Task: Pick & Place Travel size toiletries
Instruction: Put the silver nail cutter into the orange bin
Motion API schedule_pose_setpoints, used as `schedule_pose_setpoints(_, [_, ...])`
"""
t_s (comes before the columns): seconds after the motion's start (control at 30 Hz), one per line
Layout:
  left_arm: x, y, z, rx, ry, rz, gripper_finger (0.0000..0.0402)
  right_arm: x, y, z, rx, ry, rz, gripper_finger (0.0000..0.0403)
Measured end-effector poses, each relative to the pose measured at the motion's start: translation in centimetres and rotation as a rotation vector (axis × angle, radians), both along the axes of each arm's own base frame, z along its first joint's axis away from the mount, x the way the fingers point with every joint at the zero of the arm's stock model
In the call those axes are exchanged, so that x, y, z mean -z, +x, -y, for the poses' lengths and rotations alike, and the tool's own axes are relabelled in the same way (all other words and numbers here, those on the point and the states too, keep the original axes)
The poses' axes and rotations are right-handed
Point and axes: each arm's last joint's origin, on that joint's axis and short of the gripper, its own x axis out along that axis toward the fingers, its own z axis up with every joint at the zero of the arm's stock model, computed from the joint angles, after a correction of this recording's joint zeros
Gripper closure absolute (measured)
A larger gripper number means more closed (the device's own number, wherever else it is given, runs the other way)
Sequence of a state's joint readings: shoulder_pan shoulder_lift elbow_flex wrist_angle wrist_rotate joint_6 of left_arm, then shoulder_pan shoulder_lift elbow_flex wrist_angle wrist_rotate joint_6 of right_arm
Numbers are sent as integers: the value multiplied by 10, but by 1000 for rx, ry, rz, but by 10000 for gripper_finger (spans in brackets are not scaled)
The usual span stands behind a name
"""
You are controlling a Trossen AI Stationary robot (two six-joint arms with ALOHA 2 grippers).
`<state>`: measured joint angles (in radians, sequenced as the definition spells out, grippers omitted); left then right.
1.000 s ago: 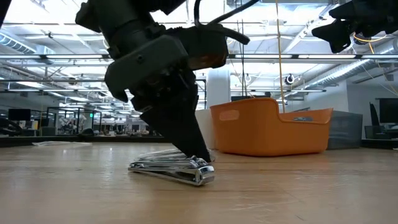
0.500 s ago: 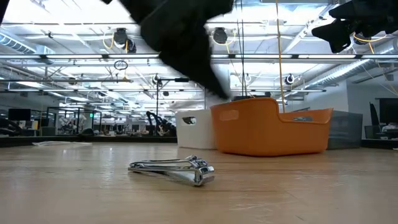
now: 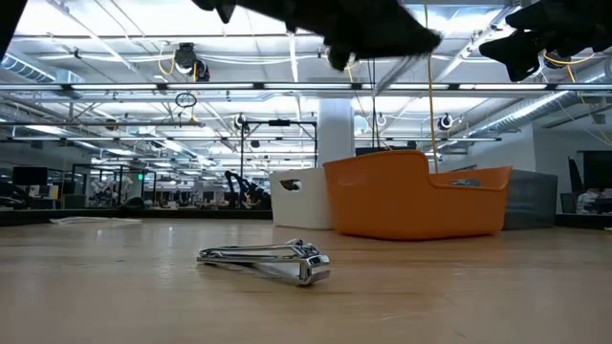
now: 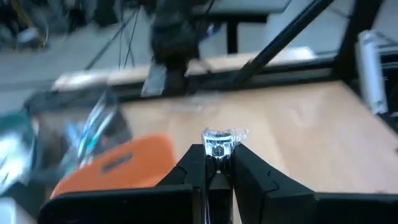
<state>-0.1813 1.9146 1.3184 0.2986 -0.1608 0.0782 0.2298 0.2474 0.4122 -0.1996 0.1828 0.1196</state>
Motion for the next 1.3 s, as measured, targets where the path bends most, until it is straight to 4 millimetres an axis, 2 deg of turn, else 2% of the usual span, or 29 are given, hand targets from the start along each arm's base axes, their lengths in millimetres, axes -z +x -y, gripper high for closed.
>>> schedule_pose_setpoints(0.17, [14,4,-17,-76,-69,-66,358,0,0,0,-1,0,1,147])
schedule_pose_setpoints(0.3, [36,11,-22,-98,-86,-113,356,0,0,0,0,0,1,147])
schedule_pose_setpoints(0.5, [54,15,-29,-123,-110,-151,354,0,0,0,0,0,-1,147])
schedule_pose_setpoints(0.63, [50,16,-29,-128,-121,-115,348,0,0,0,0,-1,-3,147])
schedule_pose_setpoints(0.73, [47,17,-29,-142,-177,-91,326,0,0,0,0,-1,-3,147])
schedule_pose_setpoints(0.97, [49,17,-34,-202,-166,-95,220,0,0,0,0,-1,-3,147])
schedule_pose_setpoints(1.07, [47,16,-34,-174,-111,-102,179,0,0,0,-1,-1,-3,147])
schedule_pose_setpoints(1.17, [35,11,-24,-99,-14,-106,151,0,0,0,0,0,-2,147])
schedule_pose_setpoints(1.3, [7,-11,6,26,113,-157,141,0,0,0,-1,-1,-4,147])
